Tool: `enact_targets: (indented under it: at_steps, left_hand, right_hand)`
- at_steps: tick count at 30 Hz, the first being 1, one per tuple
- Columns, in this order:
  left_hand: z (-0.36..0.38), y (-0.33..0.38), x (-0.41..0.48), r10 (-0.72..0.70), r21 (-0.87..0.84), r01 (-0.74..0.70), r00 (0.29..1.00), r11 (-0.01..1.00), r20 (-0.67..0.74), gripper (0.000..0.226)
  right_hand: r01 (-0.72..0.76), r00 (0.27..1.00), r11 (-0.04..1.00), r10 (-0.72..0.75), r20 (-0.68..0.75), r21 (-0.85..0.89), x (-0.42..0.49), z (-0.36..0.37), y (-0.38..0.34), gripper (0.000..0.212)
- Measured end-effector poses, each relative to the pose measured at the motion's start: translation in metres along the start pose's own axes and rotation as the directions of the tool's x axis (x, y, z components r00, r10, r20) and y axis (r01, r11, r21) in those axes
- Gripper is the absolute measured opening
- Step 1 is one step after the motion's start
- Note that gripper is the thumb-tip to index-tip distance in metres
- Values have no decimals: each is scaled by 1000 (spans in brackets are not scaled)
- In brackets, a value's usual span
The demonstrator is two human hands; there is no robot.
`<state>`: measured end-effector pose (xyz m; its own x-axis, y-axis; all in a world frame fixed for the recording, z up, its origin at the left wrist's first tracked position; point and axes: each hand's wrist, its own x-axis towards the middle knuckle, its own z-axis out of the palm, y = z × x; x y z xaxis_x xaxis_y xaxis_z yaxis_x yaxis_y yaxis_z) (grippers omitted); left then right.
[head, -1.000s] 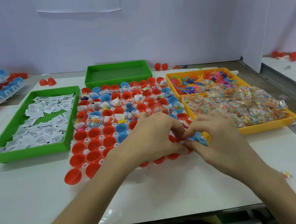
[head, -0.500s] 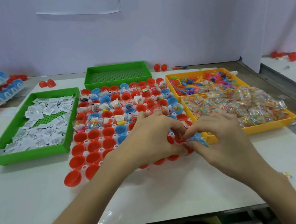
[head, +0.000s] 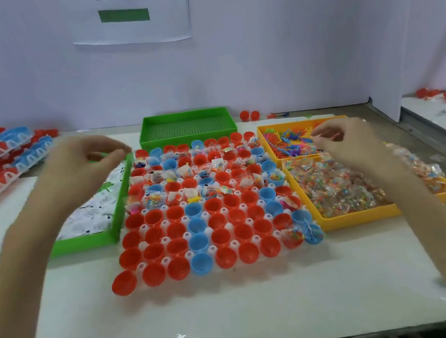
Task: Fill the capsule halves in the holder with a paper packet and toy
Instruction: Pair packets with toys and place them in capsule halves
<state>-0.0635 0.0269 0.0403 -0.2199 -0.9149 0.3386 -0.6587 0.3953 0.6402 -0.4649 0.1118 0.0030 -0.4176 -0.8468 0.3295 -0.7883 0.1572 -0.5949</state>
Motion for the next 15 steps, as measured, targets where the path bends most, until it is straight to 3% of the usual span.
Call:
enact_targets:
  at_steps: [2,4,6,10,15]
  left_hand:
    - [-12,-37,14,-187,214,178,982,961,26,16]
    - [-11,-63,18,-297,369,247,951,896,82,25]
    - [-3,-79,16,-354,419,277,928,864,115,29]
    - [9,-90,11,-278,367,272,960,889,-39,6]
    - [15,-91,7,-226,341,253,967,905,-118,8]
  right_hand:
    - [-49,991,994,61,119,-101,26,11,9,18]
    - [-38,970,979,84,230,-199,44,23,10,28]
    - [-7,953,970,81,293,-245,54,33,8,31]
    - [15,964,958,63,259,-288,62,44,5,18]
    - [-3,996,959,29,89,-284,55,40,8,14]
